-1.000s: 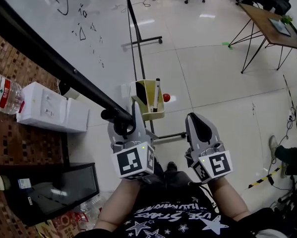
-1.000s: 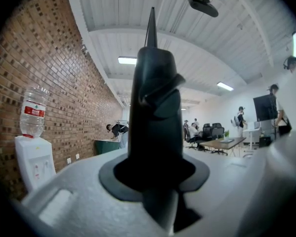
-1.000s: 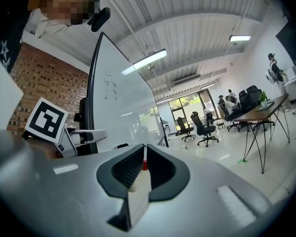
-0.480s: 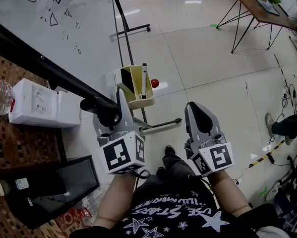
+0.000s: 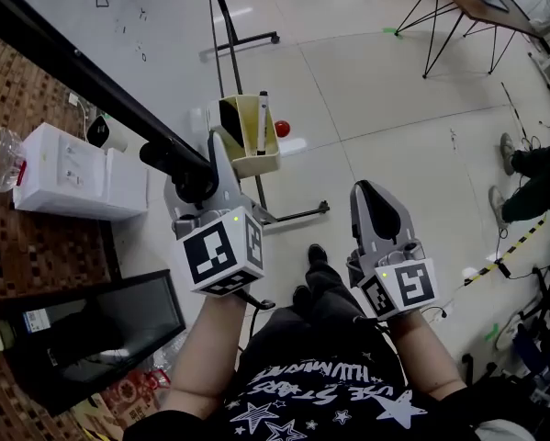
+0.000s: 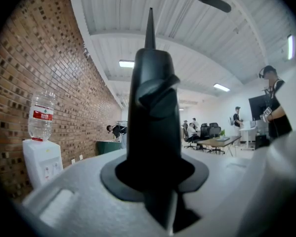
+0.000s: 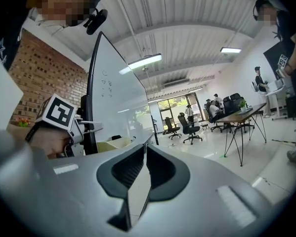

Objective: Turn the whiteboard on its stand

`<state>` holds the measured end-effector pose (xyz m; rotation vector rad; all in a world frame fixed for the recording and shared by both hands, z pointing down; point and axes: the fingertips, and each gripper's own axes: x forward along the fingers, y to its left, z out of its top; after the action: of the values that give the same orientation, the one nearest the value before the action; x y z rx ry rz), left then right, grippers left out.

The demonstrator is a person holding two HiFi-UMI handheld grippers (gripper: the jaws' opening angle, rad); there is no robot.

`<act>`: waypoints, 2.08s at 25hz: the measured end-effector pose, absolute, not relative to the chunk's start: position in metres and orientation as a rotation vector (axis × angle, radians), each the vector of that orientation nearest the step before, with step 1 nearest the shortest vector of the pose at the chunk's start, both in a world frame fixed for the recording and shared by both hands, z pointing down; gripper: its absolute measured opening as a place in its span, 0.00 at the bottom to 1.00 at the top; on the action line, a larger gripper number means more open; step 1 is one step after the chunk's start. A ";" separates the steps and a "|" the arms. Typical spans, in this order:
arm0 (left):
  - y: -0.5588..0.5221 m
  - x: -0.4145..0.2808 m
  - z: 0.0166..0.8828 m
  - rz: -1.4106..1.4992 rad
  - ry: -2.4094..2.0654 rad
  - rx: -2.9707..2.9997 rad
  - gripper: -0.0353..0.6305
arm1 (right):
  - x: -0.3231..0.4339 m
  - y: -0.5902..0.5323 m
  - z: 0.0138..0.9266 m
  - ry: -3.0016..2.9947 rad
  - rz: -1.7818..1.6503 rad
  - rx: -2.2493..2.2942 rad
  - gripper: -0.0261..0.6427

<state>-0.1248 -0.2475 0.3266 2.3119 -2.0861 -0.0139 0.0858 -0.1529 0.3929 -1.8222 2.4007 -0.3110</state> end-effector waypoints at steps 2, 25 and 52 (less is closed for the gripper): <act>-0.239 -0.129 0.326 -0.022 -2.088 2.326 0.24 | 0.086 -0.141 0.392 2.389 -0.302 -1.844 0.07; -0.100 -0.110 0.327 -0.001 -2.079 2.332 0.24 | 0.088 -0.070 0.382 2.423 -0.311 -1.795 0.08; 0.066 -0.048 0.336 -0.025 -2.102 2.319 0.24 | 0.152 0.110 0.366 2.505 -0.250 -1.585 0.07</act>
<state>-0.0481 0.0659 0.3363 2.3186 -2.1015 -0.0252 0.1523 0.1098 0.3655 -1.5853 2.5048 -0.2505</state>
